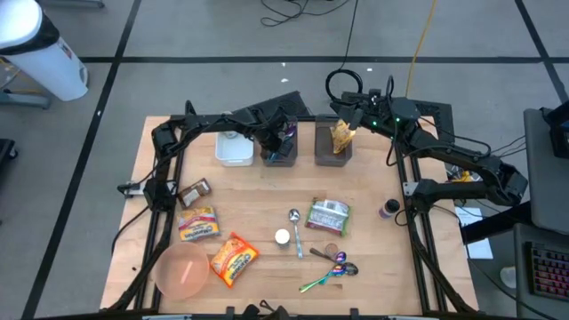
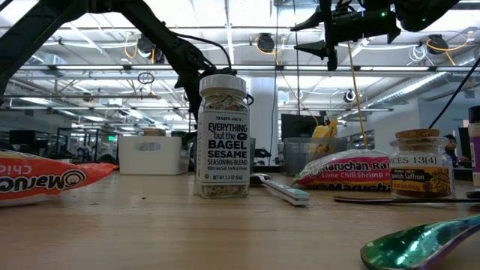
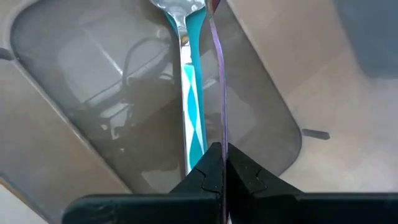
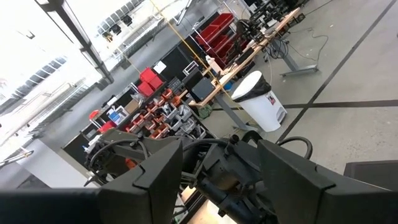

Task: Pick & Place Food Item
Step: Put the top violet spoon into the left black bin, then put the green noodle pack into the right black bin

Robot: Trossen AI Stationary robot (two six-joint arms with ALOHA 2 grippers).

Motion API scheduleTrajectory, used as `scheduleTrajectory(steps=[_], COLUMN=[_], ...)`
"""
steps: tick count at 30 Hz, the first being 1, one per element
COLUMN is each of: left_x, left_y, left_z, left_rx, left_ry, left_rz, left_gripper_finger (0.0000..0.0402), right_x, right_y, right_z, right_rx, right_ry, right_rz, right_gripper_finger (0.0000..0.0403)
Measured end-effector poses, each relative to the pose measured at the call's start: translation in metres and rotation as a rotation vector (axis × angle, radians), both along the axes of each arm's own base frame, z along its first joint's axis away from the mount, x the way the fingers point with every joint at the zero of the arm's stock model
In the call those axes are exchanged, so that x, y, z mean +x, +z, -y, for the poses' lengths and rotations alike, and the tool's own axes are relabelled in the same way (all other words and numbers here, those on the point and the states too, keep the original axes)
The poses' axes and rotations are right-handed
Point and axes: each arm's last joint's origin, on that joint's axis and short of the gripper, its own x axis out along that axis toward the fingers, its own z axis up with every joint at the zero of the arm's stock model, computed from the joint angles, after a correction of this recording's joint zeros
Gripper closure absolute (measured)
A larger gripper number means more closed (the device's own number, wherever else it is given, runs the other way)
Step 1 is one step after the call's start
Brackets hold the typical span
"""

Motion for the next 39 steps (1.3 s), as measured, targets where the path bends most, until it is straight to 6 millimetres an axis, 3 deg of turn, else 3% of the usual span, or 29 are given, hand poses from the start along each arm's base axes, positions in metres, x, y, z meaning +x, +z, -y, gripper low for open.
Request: scheduleTrajectory(steps=[27, 39], left_x=[0.0004, 0.0006], left_y=[0.0010, 0.0012], left_z=[-0.0009, -0.0008], left_rx=[0.013, 0.005], left_ry=[0.005, 0.010], left_rz=[0.006, 0.012], left_gripper_finger=[0.0381, 0.0268], right_x=[0.0000, 0.0000], right_y=[0.0000, 0.0000], right_z=[0.0000, 0.0000], right_rx=[0.000, 0.000], right_ry=[0.000, 0.000], right_rz=[0.000, 0.000], right_gripper_finger=[0.0202, 0.0202])
